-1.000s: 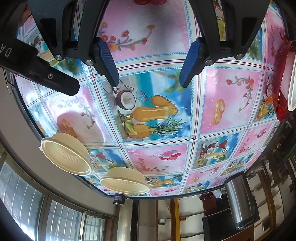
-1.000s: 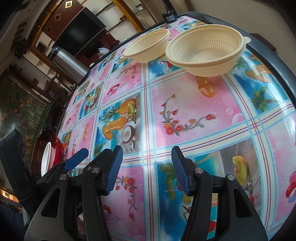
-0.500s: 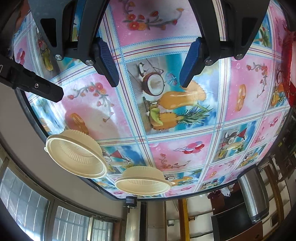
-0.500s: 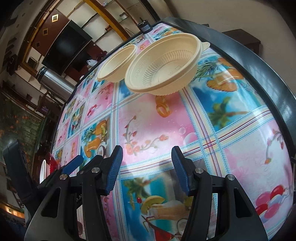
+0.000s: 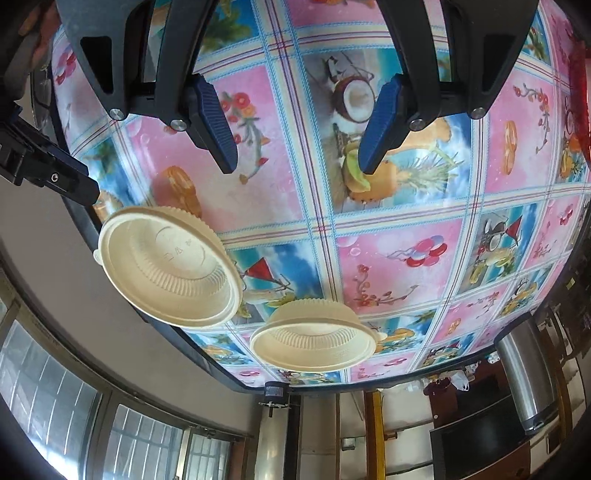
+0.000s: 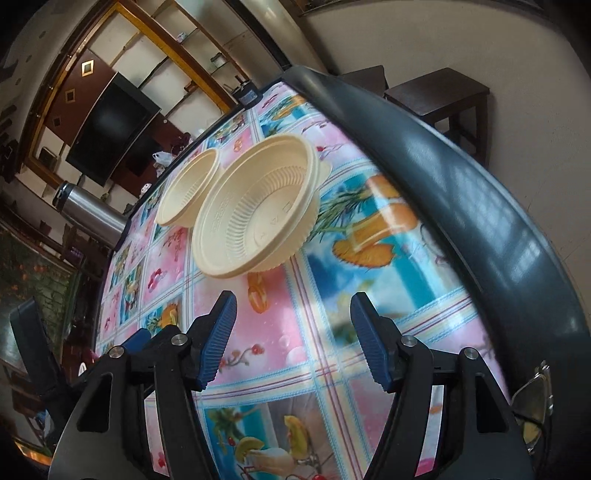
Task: Organize plates and bowls
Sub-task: 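Close the left tool on the rim of the larger beige bowl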
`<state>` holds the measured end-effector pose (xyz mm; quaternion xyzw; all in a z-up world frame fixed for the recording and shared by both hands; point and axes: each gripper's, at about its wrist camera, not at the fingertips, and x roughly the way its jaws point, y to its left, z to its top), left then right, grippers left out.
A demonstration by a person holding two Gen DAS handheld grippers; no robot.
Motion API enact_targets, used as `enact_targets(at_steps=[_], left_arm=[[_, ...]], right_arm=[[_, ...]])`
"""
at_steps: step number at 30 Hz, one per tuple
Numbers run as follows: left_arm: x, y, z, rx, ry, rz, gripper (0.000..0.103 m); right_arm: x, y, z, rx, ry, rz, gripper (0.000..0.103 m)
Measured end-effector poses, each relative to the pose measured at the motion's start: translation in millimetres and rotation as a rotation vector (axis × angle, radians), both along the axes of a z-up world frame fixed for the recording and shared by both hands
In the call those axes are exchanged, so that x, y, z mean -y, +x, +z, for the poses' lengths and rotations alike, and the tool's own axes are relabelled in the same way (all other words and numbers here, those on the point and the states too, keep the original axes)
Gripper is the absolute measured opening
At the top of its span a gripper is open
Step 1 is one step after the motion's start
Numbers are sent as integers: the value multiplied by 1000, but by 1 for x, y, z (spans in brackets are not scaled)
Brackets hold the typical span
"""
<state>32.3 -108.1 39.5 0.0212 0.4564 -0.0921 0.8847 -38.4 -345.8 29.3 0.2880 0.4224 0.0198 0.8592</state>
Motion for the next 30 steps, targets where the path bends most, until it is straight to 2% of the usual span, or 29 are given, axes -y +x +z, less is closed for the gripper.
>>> enact_targets(at_steps=[8,12,17,22,25,28,30], left_arm=[[25,38,10,-2,-34,11,68],[33,51,8,-5,-16,11,69],[40,62,2,-34,-28,10,69],[52,67,-2,-43,-5,-10,69],[55,70,-3,-50,-8,-13,69],[58,72,-7,-63,-2,-19,69],[60,74,-8,-71,-1,-21,69]], right_arm=[[13,35,8,-3,-3,-23,65],[11,49,5,-27,-35,-16,65],[11,59,5,-16,-53,-4,64],[8,64,7,-12,-81,1,63],[5,66,8,-9,-92,7,56],[4,69,9,-9,-99,12,40],[3,70,8,-8,-100,19,39]])
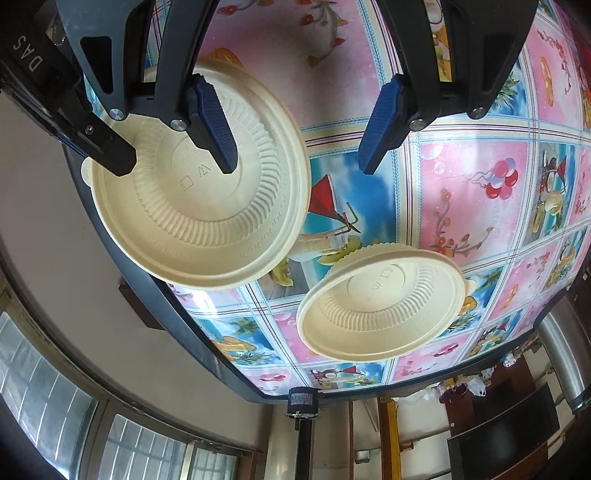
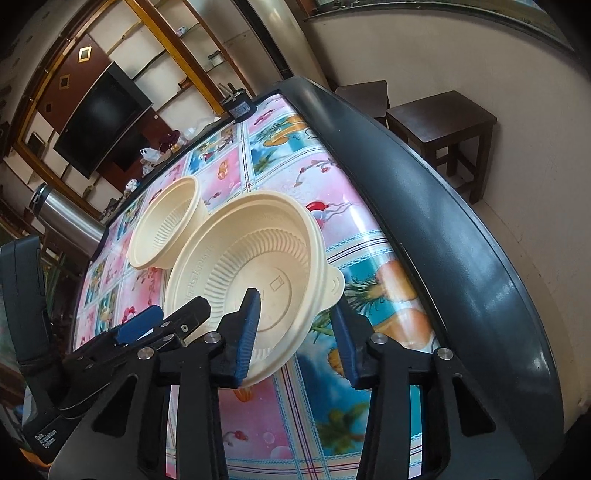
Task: Organize plates and bowls
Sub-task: 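Close the left tool on the rim of the larger beige bowl, then lift the beige bowl with the left tool and carry it to the plate stack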
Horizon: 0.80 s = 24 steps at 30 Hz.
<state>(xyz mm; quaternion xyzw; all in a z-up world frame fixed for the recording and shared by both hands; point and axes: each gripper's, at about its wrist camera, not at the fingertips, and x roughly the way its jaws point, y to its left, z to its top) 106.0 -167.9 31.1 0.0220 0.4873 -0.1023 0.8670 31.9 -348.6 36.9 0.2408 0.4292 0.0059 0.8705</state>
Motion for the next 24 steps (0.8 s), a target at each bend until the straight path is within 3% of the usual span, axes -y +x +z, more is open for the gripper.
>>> enact_targets(at_steps=[1,5,7,8,24], left_arm=[[1,1,-1,-5,0,-1,69],[4,4,-7,-17,-26,-23,66],[7,6,-12,-55,-37,-51,32],[6,7,-15,-68,-42,-54,28],[-29,-22,-6,-45,-47,-39,25]], right_arm=[[-1,1,-1,0,-2,3,33],[-4,1,-3,12,0,18,28],[-7,0,-5,13,13,30,28],[-9,0,-5,12,10,35,28],[-40,-18,-6,10,-14,79,28]])
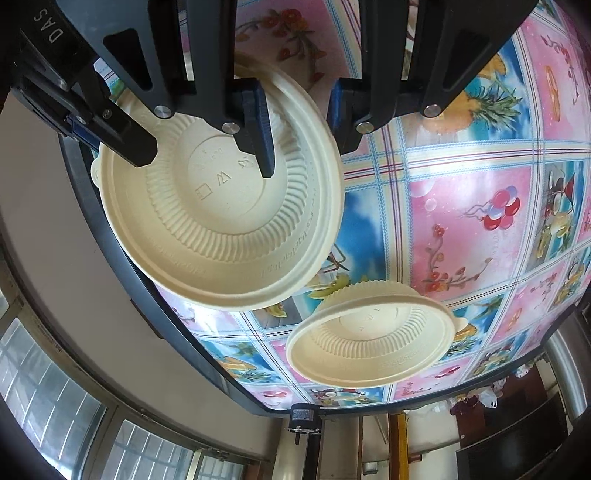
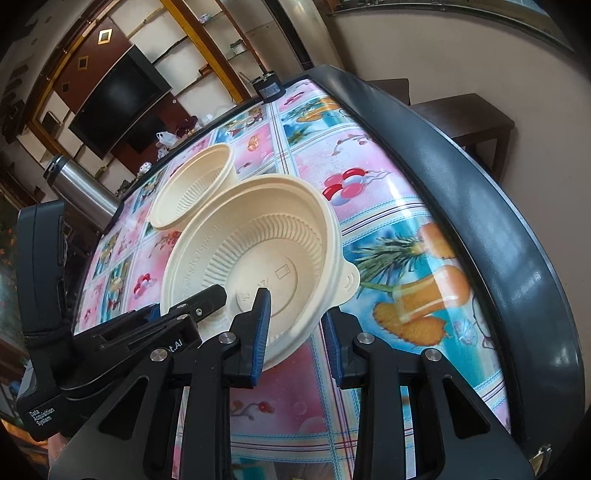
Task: Organize plates and bowls
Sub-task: 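Lift the beige bowl with the left tool and carry it to the plate stack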
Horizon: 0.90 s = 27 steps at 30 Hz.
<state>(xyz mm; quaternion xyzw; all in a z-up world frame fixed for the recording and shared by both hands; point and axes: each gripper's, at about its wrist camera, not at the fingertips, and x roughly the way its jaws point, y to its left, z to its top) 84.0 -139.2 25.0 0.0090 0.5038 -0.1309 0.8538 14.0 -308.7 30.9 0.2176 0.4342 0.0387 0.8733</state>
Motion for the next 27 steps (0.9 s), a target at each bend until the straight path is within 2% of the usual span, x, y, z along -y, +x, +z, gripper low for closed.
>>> enact_targets(at_steps=[16,27], left_arm=[[-83,-47,14,34,12,97,26],[-165,-63,27,77,20,221,26]], right_arm=[[-78,-24,15,14,-18,138,28],[-162,-31,31,48,-58,267,28]])
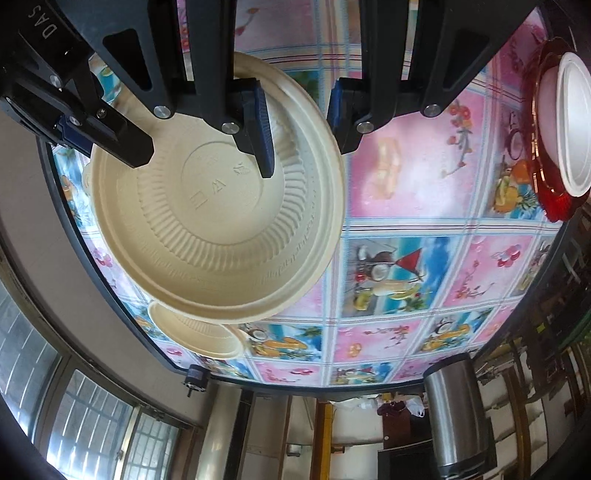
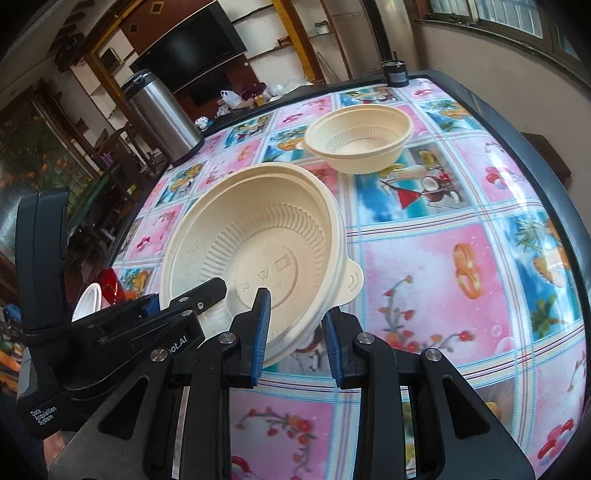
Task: Organize plates and bowls
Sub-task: 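Lift the beige bowl with the left tool and carry it to the plate stack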
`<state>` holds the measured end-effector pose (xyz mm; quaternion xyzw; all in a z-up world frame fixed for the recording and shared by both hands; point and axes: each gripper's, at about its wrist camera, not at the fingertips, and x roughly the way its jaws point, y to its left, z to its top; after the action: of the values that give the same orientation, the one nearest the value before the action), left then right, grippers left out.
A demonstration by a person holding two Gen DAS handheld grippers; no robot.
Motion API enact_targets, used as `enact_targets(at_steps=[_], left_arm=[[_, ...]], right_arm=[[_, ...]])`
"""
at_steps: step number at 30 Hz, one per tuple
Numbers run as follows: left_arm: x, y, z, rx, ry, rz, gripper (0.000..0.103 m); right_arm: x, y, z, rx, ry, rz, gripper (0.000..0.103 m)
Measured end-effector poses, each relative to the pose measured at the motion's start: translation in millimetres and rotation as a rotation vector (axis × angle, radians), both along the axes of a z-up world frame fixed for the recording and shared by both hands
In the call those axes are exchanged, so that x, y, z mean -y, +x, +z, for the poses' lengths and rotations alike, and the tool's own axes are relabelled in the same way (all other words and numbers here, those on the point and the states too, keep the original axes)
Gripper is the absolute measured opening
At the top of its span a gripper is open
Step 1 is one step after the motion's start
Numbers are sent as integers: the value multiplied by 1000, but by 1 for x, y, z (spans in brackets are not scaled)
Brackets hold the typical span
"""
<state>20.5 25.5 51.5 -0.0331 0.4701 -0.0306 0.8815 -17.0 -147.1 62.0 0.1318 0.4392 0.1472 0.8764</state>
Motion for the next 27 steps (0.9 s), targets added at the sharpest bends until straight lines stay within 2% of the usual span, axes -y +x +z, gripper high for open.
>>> enact_targets(at_steps=[12,27], left_arm=[[-102,-30,19,42,8,159,25],[-208,-72,24,47,24,336,26]], right_arm=[[-108,-6,21,42,-25,171,28],[-230,-12,18,35,-53,392,29]])
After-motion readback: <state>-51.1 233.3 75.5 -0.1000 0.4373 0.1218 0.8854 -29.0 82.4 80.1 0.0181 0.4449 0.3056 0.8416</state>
